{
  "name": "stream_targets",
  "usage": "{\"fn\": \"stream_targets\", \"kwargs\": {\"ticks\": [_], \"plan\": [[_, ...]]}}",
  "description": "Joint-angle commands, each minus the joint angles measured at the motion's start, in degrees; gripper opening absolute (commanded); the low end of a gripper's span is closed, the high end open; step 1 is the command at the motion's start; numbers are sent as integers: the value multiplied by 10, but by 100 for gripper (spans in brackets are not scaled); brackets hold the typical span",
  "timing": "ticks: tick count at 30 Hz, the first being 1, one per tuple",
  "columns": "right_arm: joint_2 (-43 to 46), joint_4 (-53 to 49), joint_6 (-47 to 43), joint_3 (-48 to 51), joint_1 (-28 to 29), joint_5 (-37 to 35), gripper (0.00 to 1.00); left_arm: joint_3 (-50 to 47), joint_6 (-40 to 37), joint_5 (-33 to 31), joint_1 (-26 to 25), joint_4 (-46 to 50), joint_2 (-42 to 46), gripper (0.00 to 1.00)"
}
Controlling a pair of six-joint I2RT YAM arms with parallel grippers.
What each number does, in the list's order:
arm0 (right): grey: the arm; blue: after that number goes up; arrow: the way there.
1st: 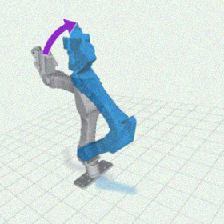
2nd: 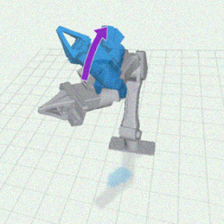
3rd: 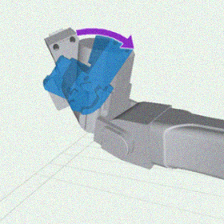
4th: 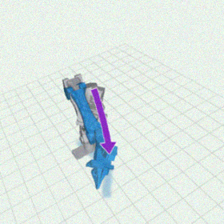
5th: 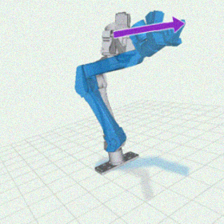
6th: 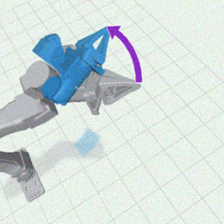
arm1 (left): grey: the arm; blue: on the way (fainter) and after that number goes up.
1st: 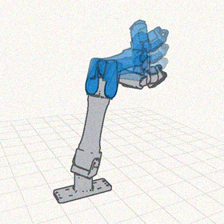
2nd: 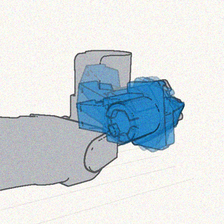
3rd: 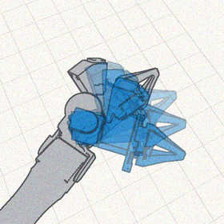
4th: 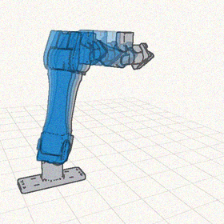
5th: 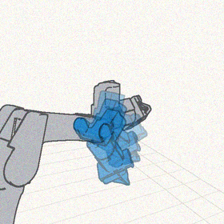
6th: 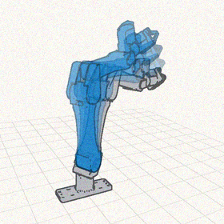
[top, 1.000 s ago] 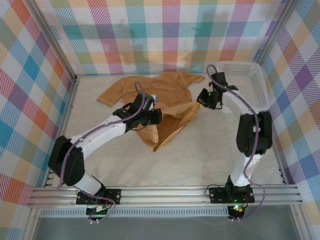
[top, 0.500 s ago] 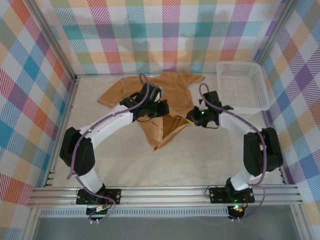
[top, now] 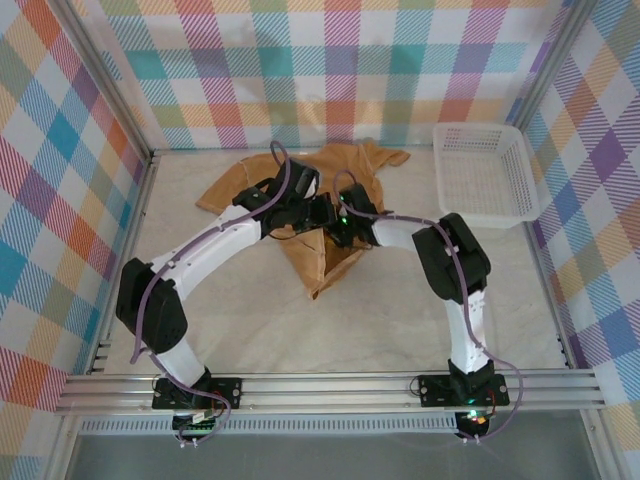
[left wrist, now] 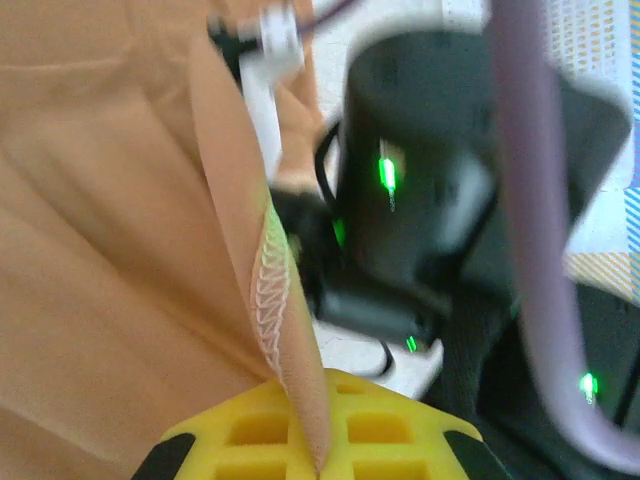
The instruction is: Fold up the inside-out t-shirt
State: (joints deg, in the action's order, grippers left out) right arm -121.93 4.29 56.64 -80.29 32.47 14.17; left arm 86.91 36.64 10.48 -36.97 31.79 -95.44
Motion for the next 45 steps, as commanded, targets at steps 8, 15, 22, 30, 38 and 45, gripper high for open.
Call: {"fn": "stream_targets", "kwargs": {"ticks": [8, 15, 22, 30, 38, 45], "plan": [[-173, -257, 11, -282, 67, -154, 94, 105, 1, -10, 7, 53, 67, 0], [-263, -386, 0, -403, 91, -204, 70, 88, -3, -8, 29, 64, 101, 0], [-185, -347, -59, -332, 67, -150, 0, 23, 0, 12, 90, 48, 131, 0], [5, -353, -154, -222, 62, -138, 0, -40, -8, 29, 189, 20, 108, 0], [143, -346, -170, -138, 46, -104, 0, -66, -33, 23, 240, 16, 57, 0], [220, -359, -180, -178, 19, -15, 0, -120, -58, 10, 282, 7, -10, 0]]}}
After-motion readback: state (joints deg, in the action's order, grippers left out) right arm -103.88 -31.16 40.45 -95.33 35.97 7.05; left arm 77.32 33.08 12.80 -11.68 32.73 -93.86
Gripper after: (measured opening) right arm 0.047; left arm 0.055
